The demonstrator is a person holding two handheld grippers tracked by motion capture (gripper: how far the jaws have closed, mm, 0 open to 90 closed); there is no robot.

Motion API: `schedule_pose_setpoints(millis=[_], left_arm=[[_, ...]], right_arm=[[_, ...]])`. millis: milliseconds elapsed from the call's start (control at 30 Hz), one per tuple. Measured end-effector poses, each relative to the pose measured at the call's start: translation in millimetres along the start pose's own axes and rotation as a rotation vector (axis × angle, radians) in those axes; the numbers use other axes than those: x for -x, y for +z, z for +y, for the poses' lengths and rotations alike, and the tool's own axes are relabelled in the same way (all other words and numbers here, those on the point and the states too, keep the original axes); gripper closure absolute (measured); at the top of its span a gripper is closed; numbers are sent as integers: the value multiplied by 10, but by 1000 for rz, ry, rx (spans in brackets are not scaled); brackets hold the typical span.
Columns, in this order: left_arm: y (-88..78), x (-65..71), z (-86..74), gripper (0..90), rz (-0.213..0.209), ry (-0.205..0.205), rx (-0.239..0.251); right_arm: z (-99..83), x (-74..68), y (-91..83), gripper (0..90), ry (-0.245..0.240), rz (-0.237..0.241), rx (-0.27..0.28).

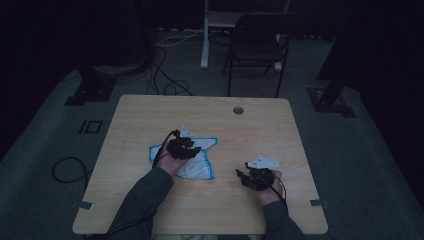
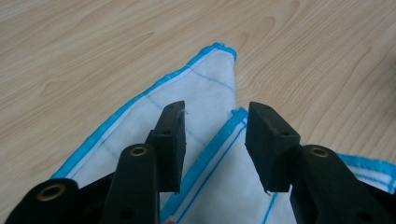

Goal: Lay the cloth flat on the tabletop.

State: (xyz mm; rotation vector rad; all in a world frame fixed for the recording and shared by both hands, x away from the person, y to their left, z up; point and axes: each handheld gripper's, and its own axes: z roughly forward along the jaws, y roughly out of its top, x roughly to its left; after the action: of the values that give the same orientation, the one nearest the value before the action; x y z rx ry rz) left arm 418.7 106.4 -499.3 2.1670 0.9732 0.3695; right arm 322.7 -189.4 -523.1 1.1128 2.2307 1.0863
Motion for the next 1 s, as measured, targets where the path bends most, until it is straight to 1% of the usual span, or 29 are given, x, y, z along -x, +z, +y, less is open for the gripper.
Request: schedule_pose_setpoints(millis=[33,67,100,133,167,200,233,267,300,333,367,400,433,467,500,533,567,633,667,700,733,767,867,900,933,967,1000], left_arm=[[19,4,12,582,-1,6,-6],[80,22,36,574,-6,8,-22],[80,22,36,573,-6,8,-22],[147,37,49,568,-16,8,-43],[147,37,49,563,-16,8,-43],[204,53,46,562,-24,20,-68],[204,53,46,564,-24,20,-68],[236,76,27,576,-21,22,-83],[236,76,27,598,-21,22,-83],[233,94,10,660,-7,41,-102],[233,94,10,720,-7,41,-102],[213,109,4,783,-2,52,-106],[200,115,3,783,0,57,-106],[127,146,3,830,3,62,-87],[127,146,3,841,3,62,-87],[58,166,0,852,1,69,-75],[58,166,0,853,1,69,-75],[-32,185,-17,853,0,67,-54],[-104,196,-40,850,-1,66,-38],[-104,196,-40,847,-1,66,-38],[-181,203,-71,843,-5,61,-23],[-181,203,-71,844,-5,61,-23],[-329,204,-148,845,-12,58,4],[-329,204,-148,849,-12,58,4],[-390,202,-198,855,-11,53,11],[-390,202,-198,857,-11,53,11],[-460,191,-258,860,-9,39,25]], right_arm=[[0,0,0,524,0,0,0],[-1,3,0,524,1,0,-1],[-1,3,0,524,1,0,-1],[-3,4,0,524,0,0,-2],[-3,4,0,524,0,0,-2],[-4,6,-2,524,1,0,-2],[-4,6,-2,524,1,0,-2],[-7,10,-6,525,3,0,-3],[-7,10,-6,525,3,0,-3],[-10,10,-10,525,3,0,-3],[-10,10,-10,525,3,0,-3],[-11,11,-12,525,3,-1,-2],[-11,11,-12,525,3,-1,-2],[-11,10,-12,525,3,-1,-3],[-11,10,-12,525,3,-1,-3],[-11,8,-11,525,3,-2,-3],[-11,8,-11,525,3,-2,-3],[-11,7,-10,524,0,0,-5],[-11,1,-9,525,1,-2,-5],[-11,1,-9,525,1,-2,-5],[-11,3,-8,525,-2,-3,-4],[-11,3,-8,525,-2,-3,-4],[-7,2,-4,525,-3,-4,-6],[-7,2,-4,525,-3,-4,-6],[-1,0,2,525,-3,-2,-4],[-1,0,2,525,-3,-2,-4],[11,-1,10,527,-6,-1,-4]])
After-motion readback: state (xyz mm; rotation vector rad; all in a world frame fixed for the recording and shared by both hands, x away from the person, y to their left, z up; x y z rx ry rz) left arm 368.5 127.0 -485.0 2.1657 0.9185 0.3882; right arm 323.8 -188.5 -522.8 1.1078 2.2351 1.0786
